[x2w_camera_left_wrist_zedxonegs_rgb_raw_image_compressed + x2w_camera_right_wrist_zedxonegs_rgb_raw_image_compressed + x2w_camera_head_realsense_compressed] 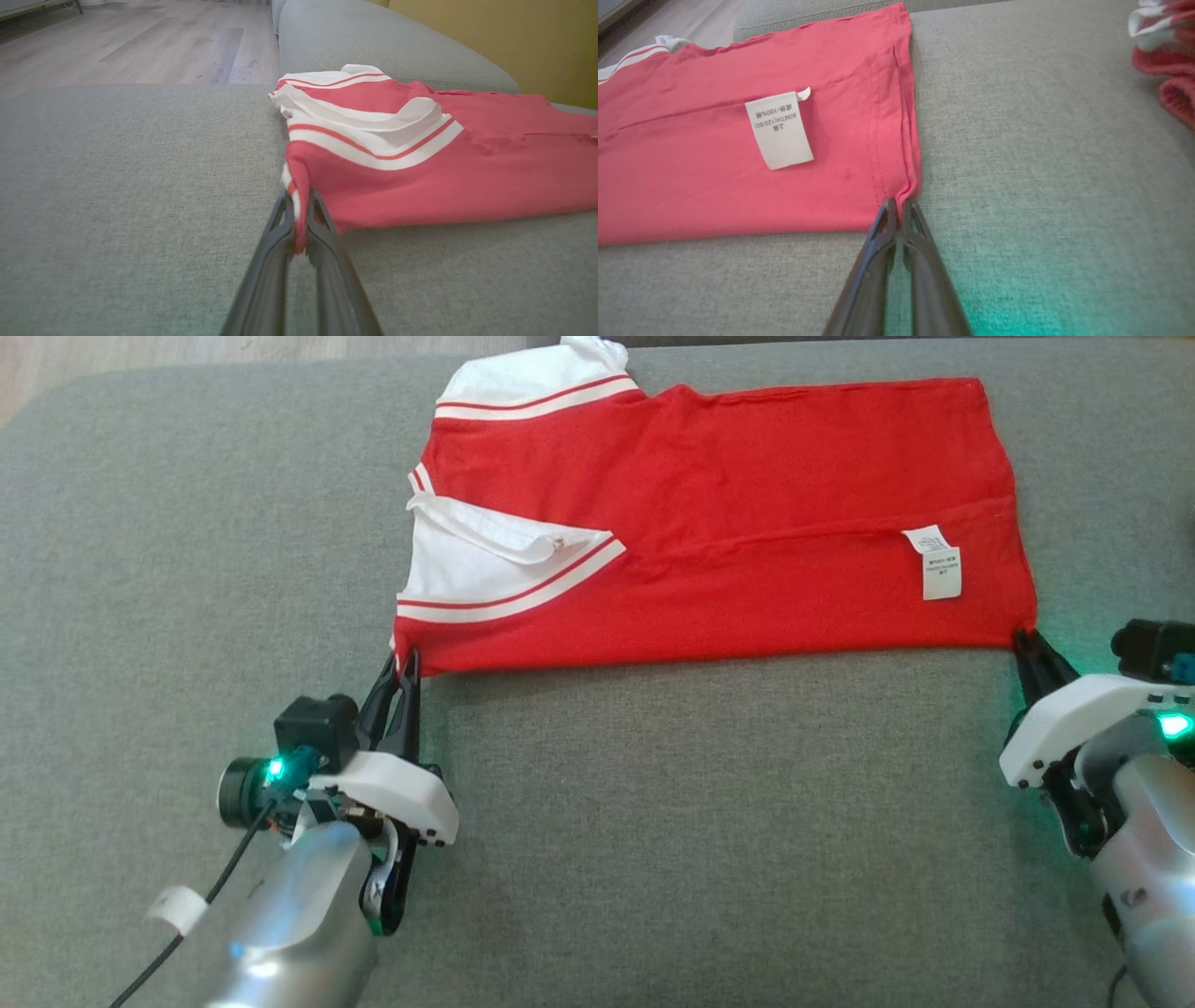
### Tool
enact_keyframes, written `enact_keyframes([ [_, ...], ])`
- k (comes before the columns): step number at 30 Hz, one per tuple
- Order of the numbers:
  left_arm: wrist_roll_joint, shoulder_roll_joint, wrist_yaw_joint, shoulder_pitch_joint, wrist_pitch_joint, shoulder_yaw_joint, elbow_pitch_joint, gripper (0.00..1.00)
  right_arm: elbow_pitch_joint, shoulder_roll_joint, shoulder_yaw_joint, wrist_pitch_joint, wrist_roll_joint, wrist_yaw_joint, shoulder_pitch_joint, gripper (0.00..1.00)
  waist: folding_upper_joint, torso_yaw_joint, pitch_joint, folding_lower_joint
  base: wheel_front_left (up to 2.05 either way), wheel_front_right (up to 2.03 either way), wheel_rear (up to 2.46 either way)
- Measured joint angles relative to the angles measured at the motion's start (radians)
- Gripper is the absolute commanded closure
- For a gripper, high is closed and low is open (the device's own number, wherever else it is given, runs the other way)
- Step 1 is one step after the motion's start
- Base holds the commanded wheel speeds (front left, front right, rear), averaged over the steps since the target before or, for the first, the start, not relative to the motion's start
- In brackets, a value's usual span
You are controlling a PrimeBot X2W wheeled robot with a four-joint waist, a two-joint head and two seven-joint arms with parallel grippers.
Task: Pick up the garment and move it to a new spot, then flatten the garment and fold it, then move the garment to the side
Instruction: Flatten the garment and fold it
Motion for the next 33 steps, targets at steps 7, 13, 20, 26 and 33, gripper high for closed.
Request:
enact_keyframes([
  [7,0.012,0.001,-0.011,0.022,0.000,0.006,-0.030,1.00,0.001,-0.021,0.039,0.006,0.037,0.000,0.003,1.00,0.0000,0.010,-0.023,0.0000,0.00,0.00,0.00],
  [13,0.028,0.008,-0.031,0.078,0.000,0.026,-0.089,1.00,-0.037,-0.060,0.065,-0.020,0.073,0.000,0.047,1.00,0.0000,0.013,-0.062,0.0000,0.00,0.00,0.00],
  [20,0.027,0.036,-0.043,0.216,0.000,0.041,-0.147,1.00,-0.135,-0.101,0.097,-0.029,0.116,0.000,0.158,1.00,0.0000,-0.006,-0.114,0.0000,0.00,0.00,0.00],
  [26,0.016,0.052,-0.043,0.367,0.000,0.041,-0.230,1.00,-0.227,-0.143,0.096,-0.029,0.142,0.000,0.295,1.00,0.0000,-0.026,-0.164,-0.0001,0.00,0.00,0.00],
  [33,0.003,0.080,-0.018,0.532,0.001,0.032,-0.339,1.00,-0.330,-0.159,0.031,-0.016,0.144,0.000,0.481,1.00,0.0000,-0.042,-0.206,-0.0002,0.00,0.00,0.00],
])
